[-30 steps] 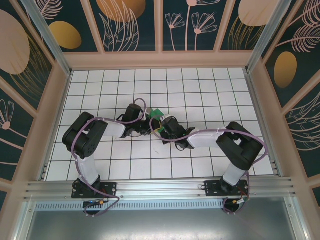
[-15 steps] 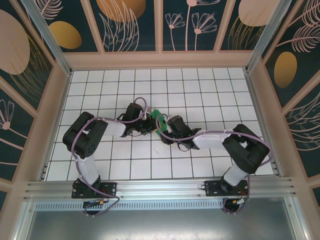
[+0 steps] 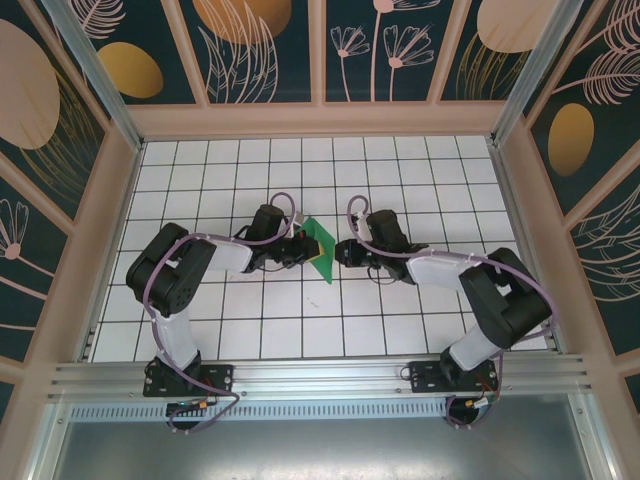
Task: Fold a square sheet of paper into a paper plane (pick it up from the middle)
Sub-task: Fourth fold the wing at the center of the table.
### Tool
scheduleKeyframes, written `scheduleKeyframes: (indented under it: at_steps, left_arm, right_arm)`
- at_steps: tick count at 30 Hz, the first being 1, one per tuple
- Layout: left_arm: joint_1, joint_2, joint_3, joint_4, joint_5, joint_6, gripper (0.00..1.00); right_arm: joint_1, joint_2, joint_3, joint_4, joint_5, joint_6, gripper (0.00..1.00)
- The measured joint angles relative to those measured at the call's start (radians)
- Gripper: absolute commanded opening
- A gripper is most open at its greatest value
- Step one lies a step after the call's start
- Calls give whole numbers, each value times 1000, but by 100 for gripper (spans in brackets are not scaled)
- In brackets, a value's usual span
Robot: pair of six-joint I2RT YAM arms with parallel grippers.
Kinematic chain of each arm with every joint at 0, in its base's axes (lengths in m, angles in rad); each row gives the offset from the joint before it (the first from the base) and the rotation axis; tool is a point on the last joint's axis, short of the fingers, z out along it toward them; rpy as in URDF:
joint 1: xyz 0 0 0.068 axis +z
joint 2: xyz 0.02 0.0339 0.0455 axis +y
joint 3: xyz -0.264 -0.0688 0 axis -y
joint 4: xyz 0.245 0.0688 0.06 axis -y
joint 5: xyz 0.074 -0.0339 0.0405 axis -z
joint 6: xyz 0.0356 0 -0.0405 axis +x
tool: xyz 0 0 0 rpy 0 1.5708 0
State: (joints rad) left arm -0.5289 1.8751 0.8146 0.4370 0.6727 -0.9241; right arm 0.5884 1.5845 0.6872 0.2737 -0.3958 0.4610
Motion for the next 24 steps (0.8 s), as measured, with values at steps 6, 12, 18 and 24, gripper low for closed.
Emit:
scheduleKeyframes:
  at_steps: [6, 12, 18, 24]
  left_arm:
    - [0, 0, 0, 0, 8, 7, 8]
    - [0, 0, 0, 0, 13, 14, 7]
    - [0, 0, 2, -18, 20, 50, 6]
    - [8, -4, 25, -99, 15, 140, 8]
  right_arm:
    - [-7, 117, 92, -2, -59, 18, 9]
    - [-7, 218, 151, -40, -53, 20, 9]
    - [-7, 252, 181, -108, -10, 14, 8]
    - [-6, 259, 218, -169, 35, -11, 8]
